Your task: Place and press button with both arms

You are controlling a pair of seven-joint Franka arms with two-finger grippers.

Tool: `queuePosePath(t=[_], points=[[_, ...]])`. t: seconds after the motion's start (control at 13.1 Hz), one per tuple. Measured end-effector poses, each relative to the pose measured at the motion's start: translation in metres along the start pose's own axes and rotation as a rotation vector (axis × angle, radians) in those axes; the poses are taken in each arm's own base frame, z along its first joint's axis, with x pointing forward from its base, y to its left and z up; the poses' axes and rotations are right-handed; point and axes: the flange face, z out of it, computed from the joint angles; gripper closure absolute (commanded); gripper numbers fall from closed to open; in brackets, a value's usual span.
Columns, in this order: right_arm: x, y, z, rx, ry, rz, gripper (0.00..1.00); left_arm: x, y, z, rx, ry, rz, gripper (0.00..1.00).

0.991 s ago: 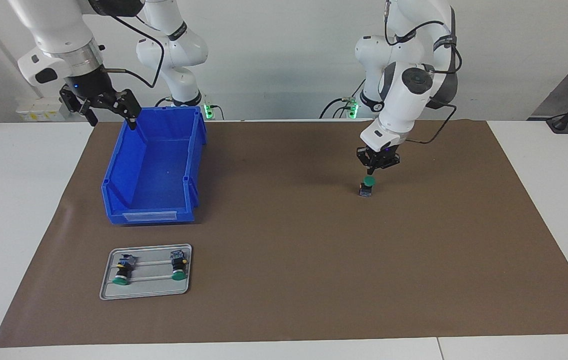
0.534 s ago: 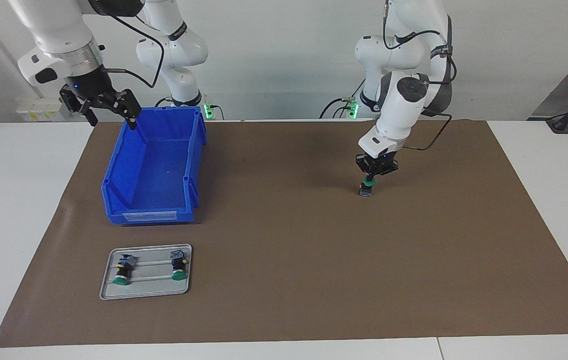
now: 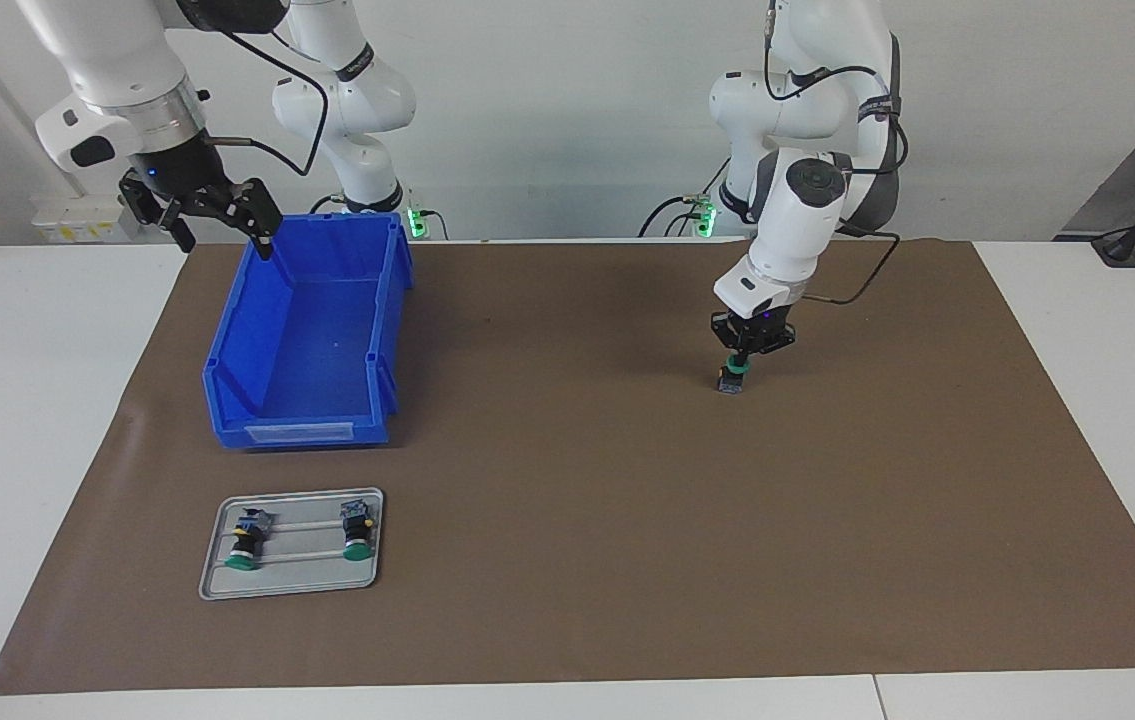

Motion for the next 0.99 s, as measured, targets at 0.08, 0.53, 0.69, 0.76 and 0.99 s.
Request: queuePosePath(t=[0.08,0.53,0.69,0.76,0.99], points=[[0.0,0.0,0.0,0.0,0.0,0.0,0.0,0.0,0.0,0.001,0.0,0.001,0.001,1.0],[0.0,0.0,0.0,0.0,0.0,0.0,0.0,-0.001,0.0,0.002,0.001,0.009,0.002,0.53],[0.0,0.0,0.0,0.0,0.0,0.0,0.0,0.004,0.0,-0.006,0.0,0.008,0.001,0.0],[0.0,0.0,0.0,0.0,0.0,0.0,0.0,0.008,-0.001,-0.012,0.0,0.006,0.0,0.0],[0.0,0.0,0.0,0.0,0.0,0.0,0.0,0.023,-0.011,-0.05,0.0,0.013,-0.02,0.0]])
